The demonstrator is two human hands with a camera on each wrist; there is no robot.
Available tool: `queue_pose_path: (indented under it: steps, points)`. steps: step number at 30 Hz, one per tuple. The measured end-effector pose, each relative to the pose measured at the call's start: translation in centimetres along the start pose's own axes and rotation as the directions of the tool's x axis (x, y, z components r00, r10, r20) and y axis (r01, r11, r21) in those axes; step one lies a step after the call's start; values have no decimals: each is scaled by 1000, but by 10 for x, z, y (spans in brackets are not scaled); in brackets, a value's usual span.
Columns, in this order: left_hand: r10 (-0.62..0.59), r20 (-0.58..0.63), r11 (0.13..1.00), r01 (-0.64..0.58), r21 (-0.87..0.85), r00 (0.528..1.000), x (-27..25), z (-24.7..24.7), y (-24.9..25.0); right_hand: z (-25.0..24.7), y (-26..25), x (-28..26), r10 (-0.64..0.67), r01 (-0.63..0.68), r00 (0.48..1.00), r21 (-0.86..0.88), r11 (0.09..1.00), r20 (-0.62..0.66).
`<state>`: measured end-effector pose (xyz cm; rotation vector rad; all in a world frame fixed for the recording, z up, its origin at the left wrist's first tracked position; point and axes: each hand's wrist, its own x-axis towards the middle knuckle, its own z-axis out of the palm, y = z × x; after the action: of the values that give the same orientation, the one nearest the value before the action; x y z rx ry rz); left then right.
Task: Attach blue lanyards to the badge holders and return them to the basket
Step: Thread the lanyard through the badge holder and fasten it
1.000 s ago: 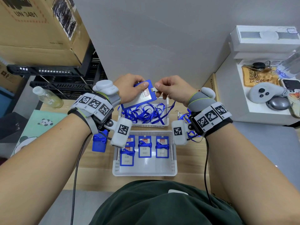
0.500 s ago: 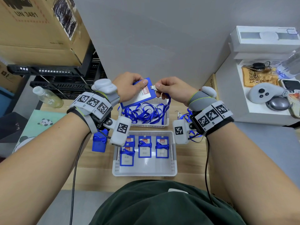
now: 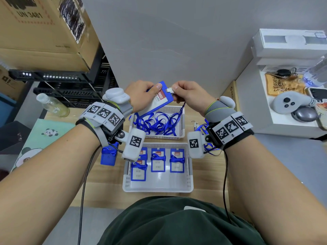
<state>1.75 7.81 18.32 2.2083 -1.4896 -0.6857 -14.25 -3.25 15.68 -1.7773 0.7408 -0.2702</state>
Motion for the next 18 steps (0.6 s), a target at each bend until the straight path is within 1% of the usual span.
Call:
queue_pose_path:
  steps: [2,4,6,8,11,13,15,16,18]
  points:
    - [-42,-14,997,41,-68,999,0,0,2,2,-3,-1,-13,15,1000,64,998,-23]
    - [-113,-49,980,103,-167,992,0,0,5,4,0,-3,-30,33,999,81,996,-41]
    - [-155,-61,957,135,-258,986,2,-2,8,6,3,-6,-41,45,998,83,996,-43]
    - [-169,-52,931,143,-335,984,3,-5,12,8,6,-8,-48,50,998,80,996,-30]
    - [-195,-21,870,163,-465,981,4,-6,19,19,3,-7,-25,25,1000,2,1000,5]
    - [-194,3,838,168,-519,981,4,-5,21,28,-1,-5,1,-2,1000,36,999,21]
    - [-175,16,838,158,-522,984,4,-4,24,34,-6,-4,-1,2,1000,112,994,-10]
    - [-173,13,840,154,-519,985,4,-4,24,35,-7,-3,-13,20,999,141,990,-48]
    - [-174,16,843,157,-514,985,3,-4,25,36,-12,-2,-26,45,984,103,994,-177]
